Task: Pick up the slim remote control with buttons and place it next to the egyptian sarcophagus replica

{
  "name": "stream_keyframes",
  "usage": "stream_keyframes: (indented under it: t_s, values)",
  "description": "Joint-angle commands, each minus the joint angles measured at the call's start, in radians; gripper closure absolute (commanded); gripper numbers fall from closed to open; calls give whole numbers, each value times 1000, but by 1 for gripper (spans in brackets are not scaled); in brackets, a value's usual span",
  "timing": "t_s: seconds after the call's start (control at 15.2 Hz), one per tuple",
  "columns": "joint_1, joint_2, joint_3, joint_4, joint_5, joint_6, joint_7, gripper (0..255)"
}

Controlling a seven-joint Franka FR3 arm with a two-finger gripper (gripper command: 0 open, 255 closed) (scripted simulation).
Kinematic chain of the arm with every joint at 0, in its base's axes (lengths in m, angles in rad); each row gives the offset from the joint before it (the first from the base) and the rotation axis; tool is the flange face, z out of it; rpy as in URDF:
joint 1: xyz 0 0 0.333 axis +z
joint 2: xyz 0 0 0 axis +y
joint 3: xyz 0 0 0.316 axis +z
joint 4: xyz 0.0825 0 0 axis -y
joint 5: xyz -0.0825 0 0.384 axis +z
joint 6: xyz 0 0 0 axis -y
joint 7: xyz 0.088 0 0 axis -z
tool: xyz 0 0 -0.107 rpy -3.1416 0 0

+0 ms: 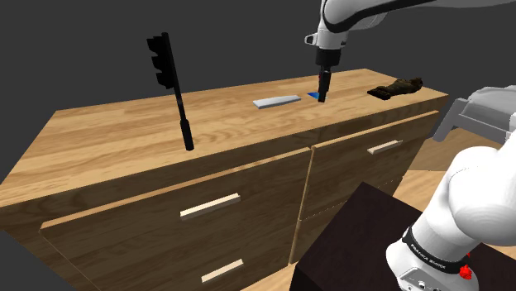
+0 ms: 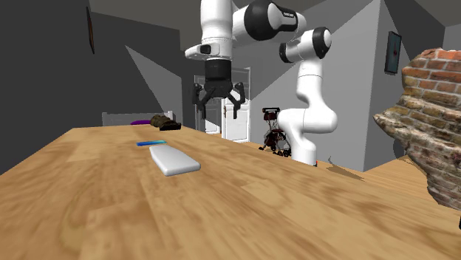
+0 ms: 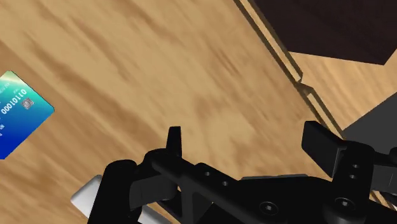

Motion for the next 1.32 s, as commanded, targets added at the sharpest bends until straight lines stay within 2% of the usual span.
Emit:
stream_keyframes:
  t_s: [0.0,0.4,0.79,0.86,1.25]
  values:
    - [15,81,-25,67,21,17,-121,0]
    - [25,330,-52,304,117,23,-449,0]
    - [-7,572,-16,587,205,-24,-727,0]
    - [-11,588,-11,608,209,-28,-743,0]
    - [-8,593,-7,535,212,50,-746,0]
